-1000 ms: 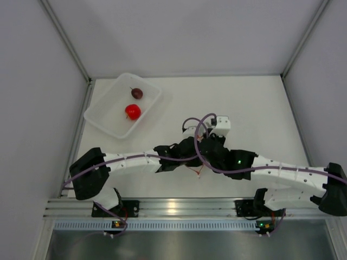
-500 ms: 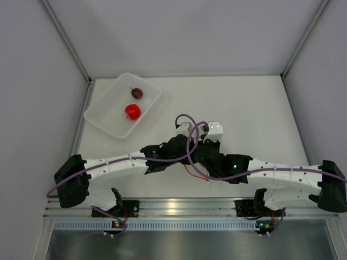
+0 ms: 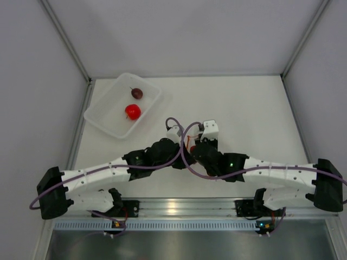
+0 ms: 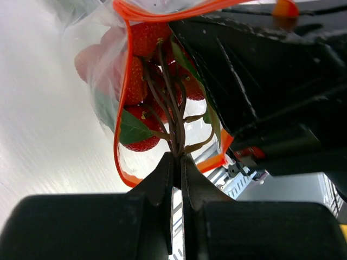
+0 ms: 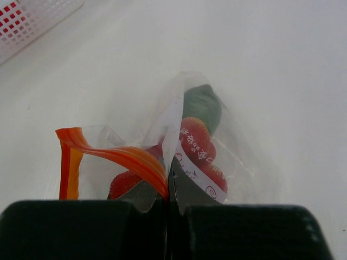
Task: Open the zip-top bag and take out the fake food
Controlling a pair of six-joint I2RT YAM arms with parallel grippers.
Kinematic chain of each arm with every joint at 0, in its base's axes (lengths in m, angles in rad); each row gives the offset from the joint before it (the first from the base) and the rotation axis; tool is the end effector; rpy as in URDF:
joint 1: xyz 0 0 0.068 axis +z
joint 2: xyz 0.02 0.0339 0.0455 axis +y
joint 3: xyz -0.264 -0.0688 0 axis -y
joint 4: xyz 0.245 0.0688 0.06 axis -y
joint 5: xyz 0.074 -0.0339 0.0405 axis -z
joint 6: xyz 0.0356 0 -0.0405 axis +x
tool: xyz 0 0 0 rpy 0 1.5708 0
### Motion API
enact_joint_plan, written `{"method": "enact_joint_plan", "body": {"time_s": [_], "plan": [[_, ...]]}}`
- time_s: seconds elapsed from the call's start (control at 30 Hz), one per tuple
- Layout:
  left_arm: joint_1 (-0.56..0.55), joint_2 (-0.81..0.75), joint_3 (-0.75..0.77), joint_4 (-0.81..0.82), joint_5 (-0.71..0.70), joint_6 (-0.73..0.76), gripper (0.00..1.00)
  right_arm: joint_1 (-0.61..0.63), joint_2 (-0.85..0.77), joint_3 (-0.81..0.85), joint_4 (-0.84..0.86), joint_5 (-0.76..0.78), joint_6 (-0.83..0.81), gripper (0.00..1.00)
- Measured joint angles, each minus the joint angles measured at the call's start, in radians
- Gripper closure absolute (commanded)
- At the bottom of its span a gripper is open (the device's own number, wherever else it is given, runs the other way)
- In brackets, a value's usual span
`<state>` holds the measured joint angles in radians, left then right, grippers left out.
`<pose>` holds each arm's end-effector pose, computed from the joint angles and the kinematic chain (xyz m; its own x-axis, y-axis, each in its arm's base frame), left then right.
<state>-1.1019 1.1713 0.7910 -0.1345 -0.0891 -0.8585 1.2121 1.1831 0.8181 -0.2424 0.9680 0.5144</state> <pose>0.1214 -0.2326 0.2676 -0.7914 -0.1059 -0.6020 0.3894 0.6718 -0.6301 0.1145 0.2217 0.2727 -0.3188 -0.0557 -0.9462 -0.1569 0.9876 -0.0053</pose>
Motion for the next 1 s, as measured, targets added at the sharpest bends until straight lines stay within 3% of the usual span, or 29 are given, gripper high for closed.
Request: {"method": "enact_joint_plan", "body": {"time_s": [0.37, 1.0], "plan": [[0.001, -0.149, -0.091, -0.014, 0.018, 0.009, 1.00, -0.062, 0.017, -0.002, 0.019, -0.032, -0.043, 1.00], [0.001, -0.372, -0.017, -0.190, -0.085, 0.061, 1.00, -0.211, 0.018, -0.058, 0.055, -0.193, -0.048, 1.00]]}}
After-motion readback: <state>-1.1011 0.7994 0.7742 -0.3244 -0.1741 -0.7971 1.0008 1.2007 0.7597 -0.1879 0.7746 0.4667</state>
